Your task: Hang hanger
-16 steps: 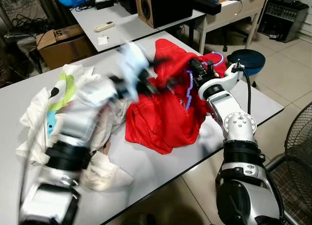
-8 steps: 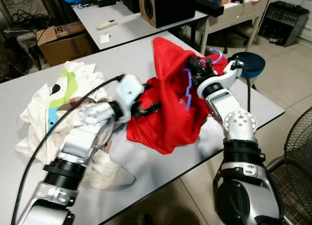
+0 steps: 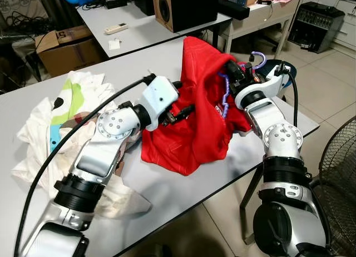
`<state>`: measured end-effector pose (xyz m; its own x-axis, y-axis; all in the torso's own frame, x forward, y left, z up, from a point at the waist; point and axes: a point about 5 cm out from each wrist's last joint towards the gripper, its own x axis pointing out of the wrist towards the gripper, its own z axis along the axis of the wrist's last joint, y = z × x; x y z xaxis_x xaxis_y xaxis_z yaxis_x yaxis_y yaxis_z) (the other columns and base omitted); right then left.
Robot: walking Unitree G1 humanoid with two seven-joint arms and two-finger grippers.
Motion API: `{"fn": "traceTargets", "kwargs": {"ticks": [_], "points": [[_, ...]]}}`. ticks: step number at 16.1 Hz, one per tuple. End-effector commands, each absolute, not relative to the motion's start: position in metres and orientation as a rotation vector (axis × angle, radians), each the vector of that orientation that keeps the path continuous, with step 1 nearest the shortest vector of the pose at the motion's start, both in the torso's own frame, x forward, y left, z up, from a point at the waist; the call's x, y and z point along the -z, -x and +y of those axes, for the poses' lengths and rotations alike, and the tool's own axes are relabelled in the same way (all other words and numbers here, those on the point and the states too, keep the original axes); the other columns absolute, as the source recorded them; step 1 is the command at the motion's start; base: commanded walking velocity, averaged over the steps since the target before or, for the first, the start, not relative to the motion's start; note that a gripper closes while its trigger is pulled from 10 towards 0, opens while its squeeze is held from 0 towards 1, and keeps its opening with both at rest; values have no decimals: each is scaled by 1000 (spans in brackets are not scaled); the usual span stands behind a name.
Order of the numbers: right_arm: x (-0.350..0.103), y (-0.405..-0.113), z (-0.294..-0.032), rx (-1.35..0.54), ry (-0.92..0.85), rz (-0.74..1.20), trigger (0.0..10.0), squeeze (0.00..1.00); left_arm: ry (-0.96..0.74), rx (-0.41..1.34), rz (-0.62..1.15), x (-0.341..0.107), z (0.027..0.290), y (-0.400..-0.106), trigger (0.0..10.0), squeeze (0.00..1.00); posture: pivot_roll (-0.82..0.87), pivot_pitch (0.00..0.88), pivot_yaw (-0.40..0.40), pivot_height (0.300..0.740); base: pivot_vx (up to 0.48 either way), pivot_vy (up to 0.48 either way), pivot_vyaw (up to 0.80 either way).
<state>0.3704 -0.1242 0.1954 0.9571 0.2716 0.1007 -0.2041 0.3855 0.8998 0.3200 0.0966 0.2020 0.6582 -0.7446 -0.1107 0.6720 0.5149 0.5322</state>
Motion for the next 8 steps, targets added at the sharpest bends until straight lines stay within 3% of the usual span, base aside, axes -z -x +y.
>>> {"fn": "traceTargets", "kwargs": {"ticks": [1, 3, 4, 6, 8], "points": [[-193, -371, -101, -372, -1082, 147, 10000, 0, -690, 902, -252, -220, 84, -317, 10000, 0, 2, 0, 73, 740, 0, 0, 0], [-191, -371, -99, -377, -993, 159, 10000, 0, -887, 924, -302, -222, 83, -314, 10000, 0, 3, 0, 67, 740, 0, 0, 0], [-190, -371, -99, -376, -974, 161, 10000, 0, -861, 937, -339, -226, 79, -312, 10000, 0, 3, 0, 66, 740, 0, 0, 0], [-188, -372, -97, -376, -905, 168, 10000, 0, -635, 982, -428, -243, 63, -305, 10000, 0, 7, 0, 61, 740, 0, 0, 0], [-186, -373, -97, -376, -858, 177, 10000, 0, -612, 1019, -439, -245, 55, -304, 10000, 0, 8, 0, 59, 740, 0, 0, 0]]}}
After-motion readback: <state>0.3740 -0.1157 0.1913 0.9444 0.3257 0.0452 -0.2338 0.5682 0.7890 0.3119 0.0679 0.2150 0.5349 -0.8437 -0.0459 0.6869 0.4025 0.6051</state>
